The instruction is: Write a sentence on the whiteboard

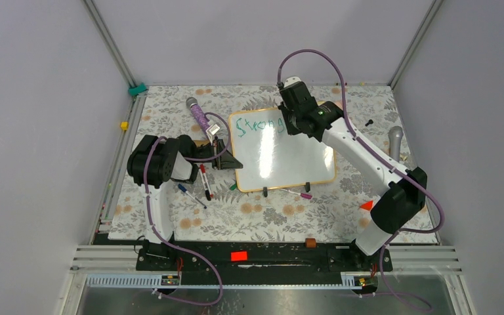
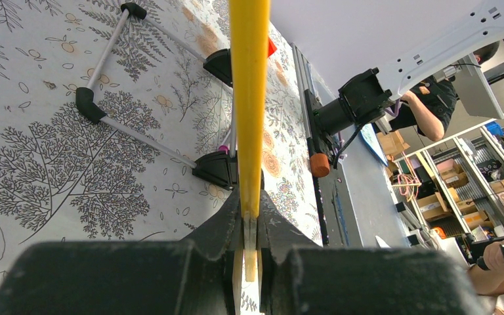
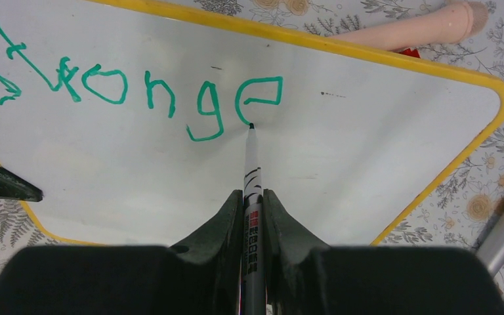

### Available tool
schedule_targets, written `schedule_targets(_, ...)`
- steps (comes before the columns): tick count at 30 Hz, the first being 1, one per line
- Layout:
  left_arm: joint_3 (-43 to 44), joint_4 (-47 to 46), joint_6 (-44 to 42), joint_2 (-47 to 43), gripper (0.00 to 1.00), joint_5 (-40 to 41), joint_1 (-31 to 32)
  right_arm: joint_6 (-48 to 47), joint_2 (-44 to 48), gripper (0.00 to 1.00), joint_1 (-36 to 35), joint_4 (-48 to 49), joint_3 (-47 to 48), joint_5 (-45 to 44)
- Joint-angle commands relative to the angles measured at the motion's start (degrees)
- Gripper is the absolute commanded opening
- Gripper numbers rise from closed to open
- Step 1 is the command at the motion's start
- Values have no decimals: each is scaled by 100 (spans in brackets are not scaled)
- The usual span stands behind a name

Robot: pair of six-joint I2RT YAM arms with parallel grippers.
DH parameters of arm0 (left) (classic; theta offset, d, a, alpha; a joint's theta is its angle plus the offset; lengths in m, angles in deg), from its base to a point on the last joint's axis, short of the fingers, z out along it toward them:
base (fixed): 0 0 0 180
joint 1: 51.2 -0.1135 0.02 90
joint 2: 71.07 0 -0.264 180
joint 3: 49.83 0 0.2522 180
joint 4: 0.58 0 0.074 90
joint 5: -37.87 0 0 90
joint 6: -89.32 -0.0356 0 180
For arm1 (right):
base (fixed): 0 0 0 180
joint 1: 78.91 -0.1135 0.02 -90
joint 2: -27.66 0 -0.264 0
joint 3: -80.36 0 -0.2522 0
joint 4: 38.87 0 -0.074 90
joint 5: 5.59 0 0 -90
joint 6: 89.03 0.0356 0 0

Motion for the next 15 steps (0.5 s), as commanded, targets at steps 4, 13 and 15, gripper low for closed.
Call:
schedule_targets(4, -26, 33, -98, -3, 0, -231, -25, -19, 157, 0, 47, -48, 43, -511)
schedule_targets(13, -25, 33, -103, -11, 0, -232, -25, 5, 703, 0, 47, 16, 56, -263)
schedule_targets(15, -25, 31, -96, -16, 0, -226, -27, -10, 777, 0, 50, -1, 55, -355)
